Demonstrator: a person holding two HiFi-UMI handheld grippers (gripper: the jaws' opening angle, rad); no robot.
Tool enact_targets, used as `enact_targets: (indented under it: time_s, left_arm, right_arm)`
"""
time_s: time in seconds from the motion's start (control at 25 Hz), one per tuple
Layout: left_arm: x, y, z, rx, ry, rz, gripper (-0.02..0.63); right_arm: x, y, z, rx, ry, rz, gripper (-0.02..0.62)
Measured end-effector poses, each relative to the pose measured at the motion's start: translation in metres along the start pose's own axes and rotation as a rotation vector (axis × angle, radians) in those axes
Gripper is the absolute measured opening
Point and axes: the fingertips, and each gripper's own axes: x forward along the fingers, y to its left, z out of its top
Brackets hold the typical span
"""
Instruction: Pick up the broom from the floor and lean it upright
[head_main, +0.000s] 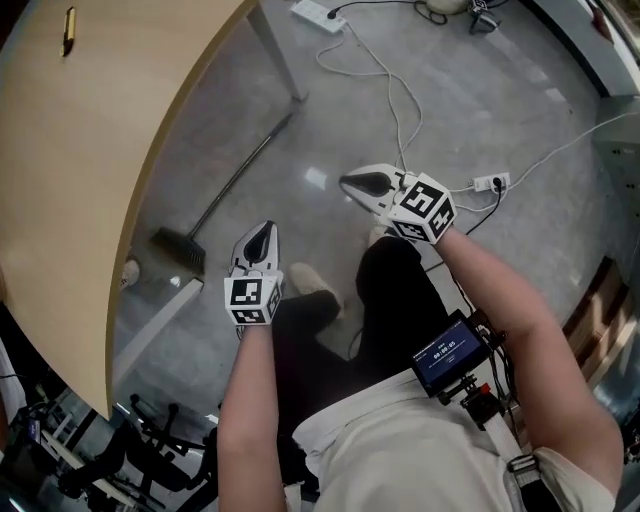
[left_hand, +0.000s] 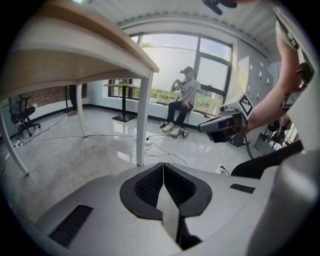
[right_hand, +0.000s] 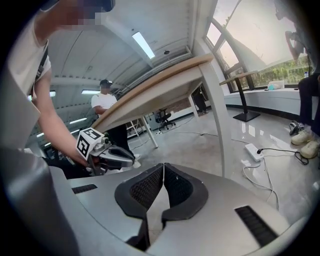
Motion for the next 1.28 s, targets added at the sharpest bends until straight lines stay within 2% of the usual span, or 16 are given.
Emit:
enact_targets:
  time_s: [0.24,0.4,0.6,0.76,0.96,1.28]
  left_arm:
    - [0.073,0.028,-0.034,0.035,0.005,-0.038,0.009]
    - [0.115,0.044,-0.066,0.035,0.032,-0.055,0.009]
    - [0.164,0.084,-0.102,0.09,0.071,-0.02,0.009]
    - [0.192,0.101,-0.126,0.167,0.125,-0.02,0.009]
    - [0.225,0.147,-0.171,0.26,0.256,-0.007,0.009]
    - [0.256,0.187,-0.198,0.313,0.325,-0.007,0.011]
  right_arm:
    - [0.038,-0.044,-0.029,-0.039,-0.021,0.003,0.02]
    - [0.064,-0.06,-0.038,-0.07,-0.014,0.044,0.02]
    - [0.103,-0.083,-0.051,-0.135,-0.002,0.09,0.02]
    - [0.122,-0.097,-0.067,-0.175,0.024,0.097,0.02]
    - [0.147,-0.116,-0.093,-0.187,0.05,0.111,0.02]
    - [0.169,-0.127,-0.123,-0.196,0.097,0.119,0.02]
